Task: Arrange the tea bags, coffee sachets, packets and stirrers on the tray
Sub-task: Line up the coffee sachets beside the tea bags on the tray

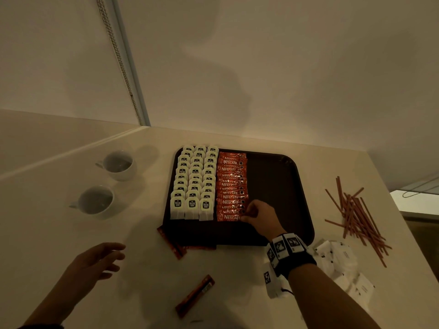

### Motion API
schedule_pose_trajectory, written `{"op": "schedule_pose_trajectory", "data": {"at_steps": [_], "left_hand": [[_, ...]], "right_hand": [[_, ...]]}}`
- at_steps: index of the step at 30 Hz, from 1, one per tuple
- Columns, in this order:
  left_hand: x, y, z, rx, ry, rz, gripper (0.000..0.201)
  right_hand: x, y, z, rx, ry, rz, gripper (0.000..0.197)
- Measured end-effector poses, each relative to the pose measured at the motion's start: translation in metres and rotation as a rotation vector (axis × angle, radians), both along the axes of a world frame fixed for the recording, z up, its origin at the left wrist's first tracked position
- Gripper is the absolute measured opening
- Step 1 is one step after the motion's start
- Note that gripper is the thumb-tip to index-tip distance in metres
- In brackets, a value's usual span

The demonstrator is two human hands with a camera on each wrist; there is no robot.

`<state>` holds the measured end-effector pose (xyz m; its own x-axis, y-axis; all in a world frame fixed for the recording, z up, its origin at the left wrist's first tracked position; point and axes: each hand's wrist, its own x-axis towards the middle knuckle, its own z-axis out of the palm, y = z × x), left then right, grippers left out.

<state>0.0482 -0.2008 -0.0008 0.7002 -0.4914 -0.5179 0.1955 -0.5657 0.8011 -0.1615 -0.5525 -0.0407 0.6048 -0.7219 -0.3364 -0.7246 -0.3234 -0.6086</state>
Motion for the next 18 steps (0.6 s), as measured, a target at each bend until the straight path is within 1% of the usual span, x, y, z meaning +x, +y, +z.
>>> {"op": "schedule_pose_trajectory", "data": {"at_steps": [9,11,13,15,16,18], "left_hand": [[-0.005,-0.004,0.008,0.009,-0.001,-0.021,0.018],[-0.006,-0.007,0.012,0.018,-0.012,-0.037,0.017],[-0.007,-0.012,0.016,0.026,-0.063,-0.076,0.015],[-0.009,-0.020,0.017,0.038,-0.148,-0.145,0.015],[-0.009,-0.025,0.015,0.048,-0.187,-0.179,0.020],[-0.008,-0.038,0.007,0.087,-0.244,-0.253,0.035]], "right_hand": [[0.000,-0.003,-0.004,-0.029,0.006,0.015,0.022],[0.001,0.000,0.002,-0.035,-0.025,0.012,0.020],[0.003,0.007,0.012,-0.039,-0.105,0.033,0.017],[0.006,0.025,0.027,0.006,-0.186,0.119,0.016],[0.008,0.037,0.035,0.029,-0.198,0.195,0.015],[0.010,0.065,0.044,0.051,-0.154,0.407,0.014]]}}
